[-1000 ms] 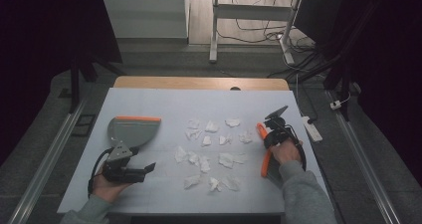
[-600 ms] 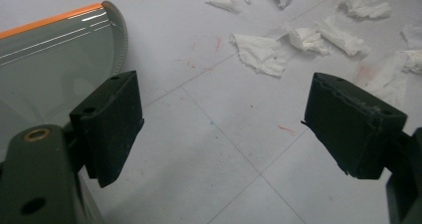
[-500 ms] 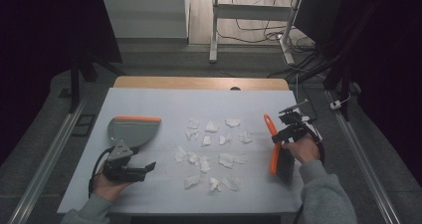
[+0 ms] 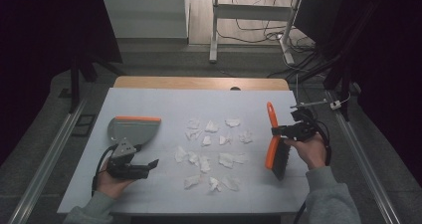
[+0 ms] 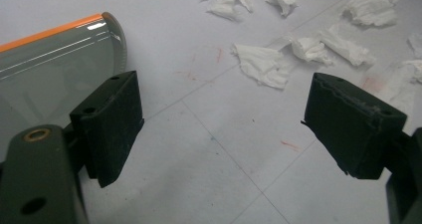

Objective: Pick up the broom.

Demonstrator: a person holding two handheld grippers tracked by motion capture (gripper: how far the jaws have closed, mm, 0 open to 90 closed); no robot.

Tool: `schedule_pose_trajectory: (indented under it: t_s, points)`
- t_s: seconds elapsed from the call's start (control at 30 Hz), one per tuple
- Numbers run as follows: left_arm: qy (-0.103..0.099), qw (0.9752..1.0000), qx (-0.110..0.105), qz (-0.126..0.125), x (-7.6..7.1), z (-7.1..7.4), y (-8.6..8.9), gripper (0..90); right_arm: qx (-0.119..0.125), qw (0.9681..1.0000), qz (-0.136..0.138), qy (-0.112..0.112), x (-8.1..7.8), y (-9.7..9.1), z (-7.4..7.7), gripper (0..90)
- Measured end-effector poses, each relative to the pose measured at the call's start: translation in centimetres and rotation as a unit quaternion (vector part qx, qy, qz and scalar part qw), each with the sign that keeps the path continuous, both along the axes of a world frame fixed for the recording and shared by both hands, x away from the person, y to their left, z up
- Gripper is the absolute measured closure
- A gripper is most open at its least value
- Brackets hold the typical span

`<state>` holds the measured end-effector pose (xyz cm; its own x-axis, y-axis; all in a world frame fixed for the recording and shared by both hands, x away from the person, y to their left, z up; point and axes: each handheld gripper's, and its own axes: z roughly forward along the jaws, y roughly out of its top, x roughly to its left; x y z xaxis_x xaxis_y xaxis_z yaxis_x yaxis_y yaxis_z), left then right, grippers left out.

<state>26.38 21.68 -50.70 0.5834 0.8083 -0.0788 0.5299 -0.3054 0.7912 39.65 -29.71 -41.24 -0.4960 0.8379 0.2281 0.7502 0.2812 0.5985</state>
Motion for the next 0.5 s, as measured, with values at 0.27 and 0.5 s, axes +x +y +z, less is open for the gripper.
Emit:
schedule_pose_trajectory:
  t_s: [0.27, 0.5]
  points:
    - [-0.003, 1.0000, -0.006, 0.006, 0.6, 0.4, -0.2, 16.4, 0.072, 0.9966, 0.017, -0.035, -0.5, 0.0, 0.0, 71.3]
    - [-0.011, 0.9999, -0.012, -0.002, 1.1, 1.3, -1.1, 16.7, 0.118, 0.9902, 0.025, -0.069, -1.1, 1.3, 0.5, 71.3]
